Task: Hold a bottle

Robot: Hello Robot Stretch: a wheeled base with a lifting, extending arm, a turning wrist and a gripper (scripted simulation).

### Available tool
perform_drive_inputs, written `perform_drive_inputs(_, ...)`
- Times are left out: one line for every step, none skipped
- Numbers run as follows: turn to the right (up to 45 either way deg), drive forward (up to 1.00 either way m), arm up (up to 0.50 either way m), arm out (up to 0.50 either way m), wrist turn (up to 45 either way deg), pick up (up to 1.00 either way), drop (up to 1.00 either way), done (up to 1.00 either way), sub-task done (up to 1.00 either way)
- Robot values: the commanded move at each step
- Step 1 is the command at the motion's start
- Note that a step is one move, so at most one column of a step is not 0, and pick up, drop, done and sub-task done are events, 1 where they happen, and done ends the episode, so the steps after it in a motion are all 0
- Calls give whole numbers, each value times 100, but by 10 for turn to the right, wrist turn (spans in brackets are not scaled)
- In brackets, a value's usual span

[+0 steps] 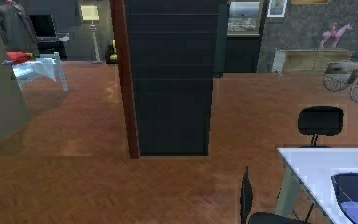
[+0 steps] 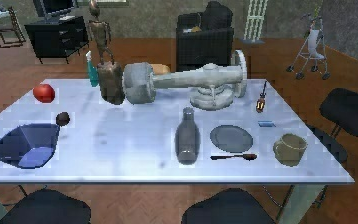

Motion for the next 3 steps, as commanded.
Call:
perform_drive_inputs(0,0,50,0,0,0,0,0,0)
perform_drive_inputs(0,0,38,0,0,0,0,0,0)
perform_drive_inputs(0,0,0,30,0,0,0,0,0)
